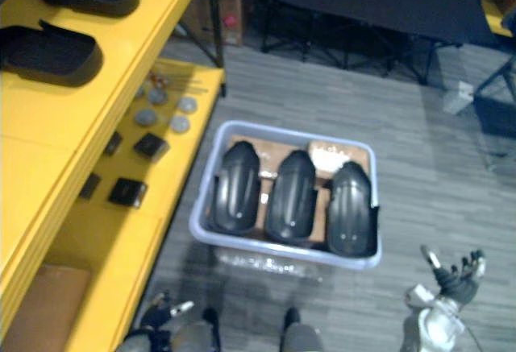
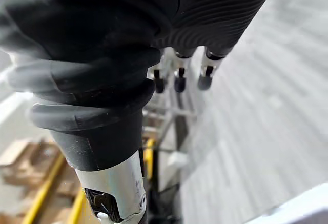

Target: Walk over and take plastic housings, then place them on the shelf

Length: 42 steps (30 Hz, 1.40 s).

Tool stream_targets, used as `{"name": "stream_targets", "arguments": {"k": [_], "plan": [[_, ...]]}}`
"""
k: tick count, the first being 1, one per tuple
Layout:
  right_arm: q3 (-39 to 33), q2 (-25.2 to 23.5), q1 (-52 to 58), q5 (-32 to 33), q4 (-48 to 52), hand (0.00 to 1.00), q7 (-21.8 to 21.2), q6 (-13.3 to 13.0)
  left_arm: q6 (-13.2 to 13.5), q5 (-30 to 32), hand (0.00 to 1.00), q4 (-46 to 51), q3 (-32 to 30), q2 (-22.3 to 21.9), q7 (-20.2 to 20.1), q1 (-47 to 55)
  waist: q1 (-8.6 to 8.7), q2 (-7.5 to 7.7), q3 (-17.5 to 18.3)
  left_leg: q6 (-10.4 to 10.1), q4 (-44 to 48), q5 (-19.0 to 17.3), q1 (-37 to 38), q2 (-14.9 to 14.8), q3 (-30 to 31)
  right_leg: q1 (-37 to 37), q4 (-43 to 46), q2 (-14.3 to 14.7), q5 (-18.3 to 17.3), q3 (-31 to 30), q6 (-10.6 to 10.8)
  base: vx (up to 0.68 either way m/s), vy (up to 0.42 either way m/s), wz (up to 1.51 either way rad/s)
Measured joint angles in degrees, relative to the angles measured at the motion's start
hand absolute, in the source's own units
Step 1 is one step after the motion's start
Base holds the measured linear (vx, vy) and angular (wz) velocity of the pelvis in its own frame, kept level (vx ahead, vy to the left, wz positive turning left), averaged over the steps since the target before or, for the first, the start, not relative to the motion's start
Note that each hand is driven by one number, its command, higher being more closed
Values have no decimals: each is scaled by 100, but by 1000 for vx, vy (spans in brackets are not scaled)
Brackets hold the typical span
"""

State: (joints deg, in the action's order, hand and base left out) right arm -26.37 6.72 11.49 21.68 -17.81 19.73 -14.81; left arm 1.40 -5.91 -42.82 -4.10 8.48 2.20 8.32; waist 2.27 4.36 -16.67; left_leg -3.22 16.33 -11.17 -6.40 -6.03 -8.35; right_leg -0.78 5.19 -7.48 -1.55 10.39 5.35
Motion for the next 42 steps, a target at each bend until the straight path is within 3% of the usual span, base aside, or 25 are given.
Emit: {"name": "stream_targets", "arguments": {"k": [1, 2, 10, 15, 17, 18, 20, 25, 27, 35, 42], "plan": [[7, -30, 1, 79, -87, 0, -80, -53, 12, -1, 0, 1, -5, 2, 0, -10, -1, 26, -6, -7, 19, 23, -67, 26, 20, 44, -2, -25, -33, 4, 49, -80, -13, 1], [196, -264, -164, 348, -551, 0, -108, -658, 121, -57, 0, 140, -163, 181, 189, -469, -176, 144, -575, 12, 1021, -214, -773, -54, 416, 283, 474, 67, -305, 137, 97, 0, 0, 0], [153, -257, -211, 532, -508, 0, -262, -656, 120, -283, 0, 138, -180, 181, 183, -433, -214, 111, -594, 22, 940, -187, -777, 25, 459, 360, 577, -5, -361, 156, 116, 0, 2, 2], [-245, 8, -603, 925, 148, 0, -485, -465, 97, -561, 0, 273, -196, 100, 154, -235, -262, -175, -751, 72, 896, -139, -916, 154, 482, 486, 642, -107, -385, 160, 98, 0, 32, 10], [-521, 492, -1140, 1093, 395, 0, -464, -209, 93, -813, 0, 348, -198, 3, 154, -205, -310, -369, -887, 80, 1036, -138, -1154, 168, 524, 673, 715, -124, -372, 181, 109, -12, 44, 12], [-583, 630, -1338, 1127, 396, 0, -447, -115, 83, -924, 0, 345, -195, -18, 155, -207, -322, -403, -921, 81, 1056, -138, -1188, 170, 521, 715, 739, -132, -370, 180, 111, -23, 39, 2], [-688, 1117, -1963, 1118, 387, 0, -212, 311, 51, -1226, 0, 339, -188, -77, 162, -212, -434, -516, -997, 84, 1075, -137, -1278, 170, 493, 817, 757, -143, -363, 158, 125, -9, 11, -2], [-717, 1765, -2722, 958, 379, 0, -81, 902, 53, -1397, 0, 325, -184, -212, 208, -326, -517, -725, -1103, 129, 1137, -107, -1500, 162, 482, 1116, 996, -175, -401, 131, 89, -2, 3, 3], [-716, 2212, -3203, 894, 365, 0, 15, 1339, 46, -1442, 0, 310, -126, -292, 256, -494, -521, -867, -1186, 139, 1242, -101, -1673, 162, 418, 1420, 1341, -264, -546, 63, 139, -21, 25, -6], [-667, 2916, -3859, 541, -30, 0, 390, 2445, 52, -1680, 0, 160, 42, -360, 316, -685, -456, -939, -1259, 142, 1238, -70, -1937, 176, 241, 2107, 2112, -467, -892, -2, 126, -7, -19, -4], [-660, 3081, -4173, 453, -371, 0, 421, 2875, 69, -1853, 0, 135, 85, -446, 312, -687, -438, -941, -1258, 124, 1202, -2, -1955, 175, 250, 2201, 2274, -520, -967, 38, 87, 8, -16, 3]]}}
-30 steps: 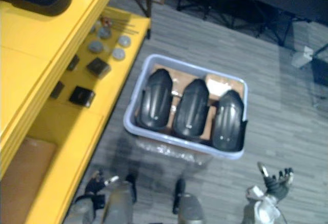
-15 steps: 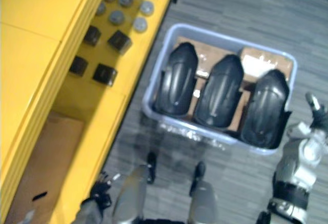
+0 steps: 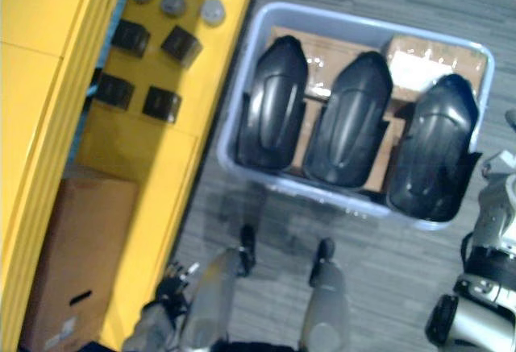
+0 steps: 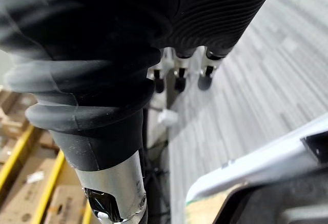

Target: Walk over and take plastic housings, then place them on the shelf

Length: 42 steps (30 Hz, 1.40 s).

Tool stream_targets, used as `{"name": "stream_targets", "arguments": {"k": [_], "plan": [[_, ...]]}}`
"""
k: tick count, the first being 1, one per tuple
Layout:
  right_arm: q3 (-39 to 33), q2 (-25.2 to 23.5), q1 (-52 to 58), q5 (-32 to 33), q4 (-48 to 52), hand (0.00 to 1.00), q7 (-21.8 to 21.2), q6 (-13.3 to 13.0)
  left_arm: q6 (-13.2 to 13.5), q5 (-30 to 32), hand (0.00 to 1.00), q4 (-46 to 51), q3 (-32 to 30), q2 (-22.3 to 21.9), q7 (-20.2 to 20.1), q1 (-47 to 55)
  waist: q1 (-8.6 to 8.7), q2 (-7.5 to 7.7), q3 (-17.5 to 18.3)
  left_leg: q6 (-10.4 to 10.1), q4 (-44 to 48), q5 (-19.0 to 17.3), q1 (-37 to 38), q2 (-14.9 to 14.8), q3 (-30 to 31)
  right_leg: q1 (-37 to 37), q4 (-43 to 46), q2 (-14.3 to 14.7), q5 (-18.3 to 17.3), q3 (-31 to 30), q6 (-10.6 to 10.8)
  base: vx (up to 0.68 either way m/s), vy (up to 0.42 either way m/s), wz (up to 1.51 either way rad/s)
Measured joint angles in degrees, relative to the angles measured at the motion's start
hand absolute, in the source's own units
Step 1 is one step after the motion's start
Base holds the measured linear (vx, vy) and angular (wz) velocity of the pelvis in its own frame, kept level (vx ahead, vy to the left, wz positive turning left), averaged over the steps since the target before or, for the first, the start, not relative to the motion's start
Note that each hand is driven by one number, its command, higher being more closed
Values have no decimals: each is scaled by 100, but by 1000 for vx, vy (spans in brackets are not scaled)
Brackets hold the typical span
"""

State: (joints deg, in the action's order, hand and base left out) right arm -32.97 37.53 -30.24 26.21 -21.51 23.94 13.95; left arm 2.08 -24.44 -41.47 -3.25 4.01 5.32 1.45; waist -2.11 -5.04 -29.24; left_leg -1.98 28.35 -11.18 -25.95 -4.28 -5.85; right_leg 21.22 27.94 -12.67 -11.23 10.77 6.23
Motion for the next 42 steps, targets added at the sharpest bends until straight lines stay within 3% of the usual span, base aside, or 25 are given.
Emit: {"name": "stream_targets", "arguments": {"k": [4, 9, 13, 15, 25, 33, 34, 39, 42], "plan": [[284, 116, -156, 3, -279, 0, -629, 265, 52, -32, 0, -2, 19, 1, -1, -32, -6, 0, 0, 18, -73, 78, -16, 40, -56, 91, 44, -55, 0, -5, 0, -16, -1, 0], [500, 117, -174, -7, -447, 0, -1217, 359, 303, -443, 0, 134, 218, 1, 7, -34, 2, -8, 7, 16, -76, 133, -219, 38, -58, 296, 114, -72, 1, 5, 0, -33, -5, 1], [574, 116, -150, -18, -634, 0, -1375, 585, 388, -436, 0, 257, 217, 5, 15, -37, 1, -8, 7, 26, -3, 156, -322, 48, -25, 375, 170, -94, 3, 28, 2, -11, 3, 6], [646, 116, -131, -15, -694, 0, -1399, 730, 412, -432, 0, 279, 221, 5, 16, -37, -11, -8, 7, 26, 18, 156, -323, 50, -23, 365, 180, -100, 5, 31, 4, 1, 4, 2], [715, 76, 130, -231, -896, 0, -1080, 740, 435, -430, 0, 404, 459, 25, 86, -34, -21, -7, 12, 51, 25, 171, -322, 76, -32, 350, 160, -127, 45, 19, 48, 0, 0, 0], [712, -84, 164, -334, -923, 0, -1023, 957, 533, -444, 0, 351, 519, 22, 92, -24, -23, -8, 169, 63, -15, 199, -305, 76, -80, 356, 103, -130, 100, -6, 57, 1, 1, 0], [712, -133, 172, -383, -959, 100, -1036, 974, 537, -447, 0, 321, 599, 30, 97, -19, -22, -4, 243, 62, -63, 231, -304, 81, -88, 357, 61, -130, 125, -4, 56, 0, 0, 0], [716, -172, 125, -626, -1181, 100, -1201, 1016, 543, -457, 0, 314, 669, 21, 127, -20, -25, 7, 319, 58, -186, 316, -286, 87, -90, 358, 4, -127, 190, 4, 41, 0, 0, 0], [721, -230, 80, -846, -1555, 100, -1285, 1177, 543, -489, 0, 304, 670, 20, 144, -19, -33, 7, 319, 49, -271, 389, -300, 92, -90, 381, -41, -125, 242, 25, 25, -10, -2, 1]]}}
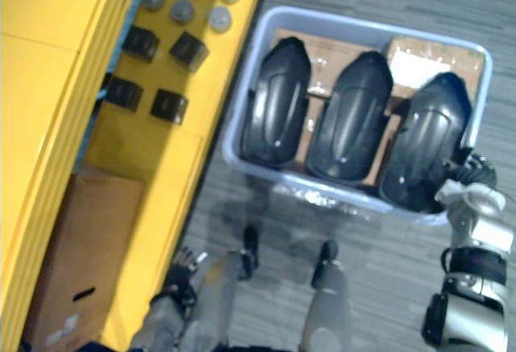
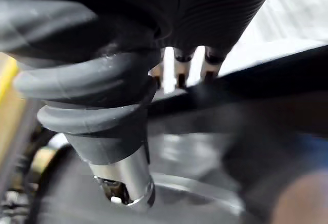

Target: Walk over and take plastic housings, then place them on the shelf

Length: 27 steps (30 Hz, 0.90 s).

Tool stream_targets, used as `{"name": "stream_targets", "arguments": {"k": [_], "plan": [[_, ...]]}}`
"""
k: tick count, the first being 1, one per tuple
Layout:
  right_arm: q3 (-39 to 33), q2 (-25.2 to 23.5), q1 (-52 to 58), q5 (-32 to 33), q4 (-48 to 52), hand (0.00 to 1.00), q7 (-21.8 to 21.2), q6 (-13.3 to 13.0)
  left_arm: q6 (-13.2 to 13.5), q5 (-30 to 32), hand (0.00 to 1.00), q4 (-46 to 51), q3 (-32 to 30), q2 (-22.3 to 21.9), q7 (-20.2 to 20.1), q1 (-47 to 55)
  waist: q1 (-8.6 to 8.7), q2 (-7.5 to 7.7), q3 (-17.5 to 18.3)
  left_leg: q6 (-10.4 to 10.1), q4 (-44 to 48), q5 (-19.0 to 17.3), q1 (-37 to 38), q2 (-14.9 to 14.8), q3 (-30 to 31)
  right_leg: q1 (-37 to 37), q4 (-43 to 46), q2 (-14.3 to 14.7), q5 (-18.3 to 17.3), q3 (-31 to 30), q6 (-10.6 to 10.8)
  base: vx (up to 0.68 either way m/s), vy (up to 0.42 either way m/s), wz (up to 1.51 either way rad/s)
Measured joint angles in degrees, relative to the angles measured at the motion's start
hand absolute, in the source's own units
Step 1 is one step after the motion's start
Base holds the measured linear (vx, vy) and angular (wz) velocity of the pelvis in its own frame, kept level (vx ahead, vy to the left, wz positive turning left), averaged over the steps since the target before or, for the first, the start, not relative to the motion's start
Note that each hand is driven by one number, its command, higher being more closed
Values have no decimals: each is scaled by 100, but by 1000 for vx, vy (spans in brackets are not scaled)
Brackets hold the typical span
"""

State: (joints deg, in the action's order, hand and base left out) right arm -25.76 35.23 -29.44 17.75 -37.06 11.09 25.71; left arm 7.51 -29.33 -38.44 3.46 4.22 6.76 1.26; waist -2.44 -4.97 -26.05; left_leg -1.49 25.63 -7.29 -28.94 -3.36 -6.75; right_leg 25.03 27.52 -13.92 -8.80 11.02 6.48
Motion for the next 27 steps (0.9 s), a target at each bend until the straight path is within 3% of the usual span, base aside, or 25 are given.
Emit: {"name": "stream_targets", "arguments": {"k": [12, 18, 27], "plan": [[-3, 276, -614, -956, -522, 100, 48, 448, 4, -227, 0, -95, 28, -2, 176, -16, 5, -11, 17, 35, 93, 45, -233, 73, 10, 310, 267, -102, -48, 4, -18, 11, -2, 3], [-26, 348, -704, -1189, -645, 100, 173, 443, 27, -241, 0, -15, 176, 32, 162, -19, 3, -13, 19, 39, 214, 43, -414, 142, 116, 444, 486, -199, -141, 93, -32, -15, -8, 11], [36, 362, -611, -1623, -748, 100, 630, -261, 24, -535, 0, 245, 188, 31, 156, -17, -15, -17, 17, 90, 352, 41, -515, 210, 133, 499, 589, -298, -175, 118, -18, -11, -1, 5]]}}
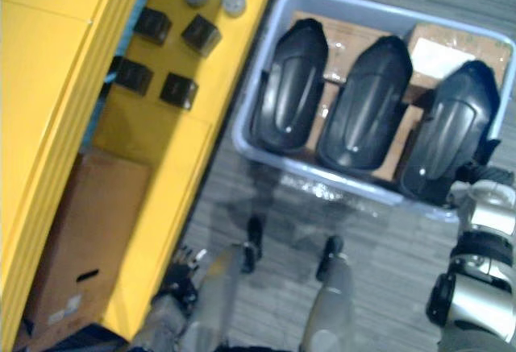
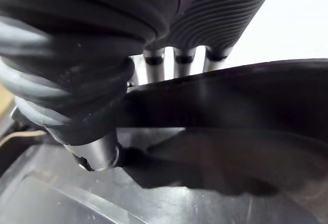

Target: Walk over and take plastic housings, then place them on the shelf

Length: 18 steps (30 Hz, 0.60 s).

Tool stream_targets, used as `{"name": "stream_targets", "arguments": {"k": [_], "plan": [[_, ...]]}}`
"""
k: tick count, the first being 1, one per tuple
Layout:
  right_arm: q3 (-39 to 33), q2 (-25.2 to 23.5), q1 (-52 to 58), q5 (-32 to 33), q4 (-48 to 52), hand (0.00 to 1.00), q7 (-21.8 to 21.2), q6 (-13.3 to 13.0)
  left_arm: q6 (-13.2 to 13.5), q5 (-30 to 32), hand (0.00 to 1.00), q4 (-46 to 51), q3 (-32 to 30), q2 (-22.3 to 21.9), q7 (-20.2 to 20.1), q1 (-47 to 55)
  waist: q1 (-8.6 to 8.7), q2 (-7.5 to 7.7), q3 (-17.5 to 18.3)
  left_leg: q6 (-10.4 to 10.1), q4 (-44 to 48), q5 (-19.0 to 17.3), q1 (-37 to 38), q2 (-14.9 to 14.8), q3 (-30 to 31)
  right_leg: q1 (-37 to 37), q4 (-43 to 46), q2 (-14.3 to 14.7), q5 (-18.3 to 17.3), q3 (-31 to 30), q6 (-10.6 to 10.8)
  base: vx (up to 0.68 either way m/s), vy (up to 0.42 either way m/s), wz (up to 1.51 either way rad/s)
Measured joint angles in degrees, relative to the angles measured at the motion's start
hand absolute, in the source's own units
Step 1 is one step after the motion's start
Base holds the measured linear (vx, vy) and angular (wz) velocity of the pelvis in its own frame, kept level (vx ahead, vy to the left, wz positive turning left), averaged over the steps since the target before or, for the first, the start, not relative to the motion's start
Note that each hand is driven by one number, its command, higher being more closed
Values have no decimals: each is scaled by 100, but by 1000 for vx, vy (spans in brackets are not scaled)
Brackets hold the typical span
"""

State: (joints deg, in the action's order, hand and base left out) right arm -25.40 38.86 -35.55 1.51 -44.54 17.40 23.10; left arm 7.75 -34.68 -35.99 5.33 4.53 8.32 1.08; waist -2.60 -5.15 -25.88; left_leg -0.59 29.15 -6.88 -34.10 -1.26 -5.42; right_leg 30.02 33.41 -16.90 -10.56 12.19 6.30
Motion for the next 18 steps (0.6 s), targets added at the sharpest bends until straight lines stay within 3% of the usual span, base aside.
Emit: {"name": "stream_targets", "arguments": {"k": [4, 9, 12, 14, 18], "plan": [[101, 1, 401, -292, 631, 100, 421, -215, 13, -330, 0, 242, -23, 2, 82, 5, 8, -1, -1, 21, 48, -15, 14, -10, 5, -87, -13, 10, 12, 43, 19, 8, -3, 2], [88, -11, 1248, -580, 1637, 100, 795, -282, 211, -324, 0, 692, -100, 6, 292, 74, 29, 6, -6, 42, 0, -68, 409, -75, 2, -695, -280, 85, 39, 195, 53, 47, -8, 7], [78, -70, 1588, -692, 2231, 100, 1102, -502, 279, -296, 0, 922, -235, 10, 296, 138, 46, 38, -14, 41, -175, -84, 742, -111, -58, -1034, -529, 147, 95, 205, 78, 51, 1, -8], [72, -202, 1748, -722, 2399, 100, 1215, -593, 334, -225, 0, 1012, -238, 18, 388, 188, 64, 81, -19, 26, -344, -77, 1002, -121, -66, -1309, -744, 201, 146, 225, 92, 70, -5, -2], [73, -676, 2126, -921, 2422, 100, 1346, -695, 343, 401, 0, 1578, -207, 214, 635, 608, 168, 337, 32, -58, -746, -10, 1511, -127, 31, -1964, -1358, 372, 282, 396, 80, 110, -25, 9]]}}
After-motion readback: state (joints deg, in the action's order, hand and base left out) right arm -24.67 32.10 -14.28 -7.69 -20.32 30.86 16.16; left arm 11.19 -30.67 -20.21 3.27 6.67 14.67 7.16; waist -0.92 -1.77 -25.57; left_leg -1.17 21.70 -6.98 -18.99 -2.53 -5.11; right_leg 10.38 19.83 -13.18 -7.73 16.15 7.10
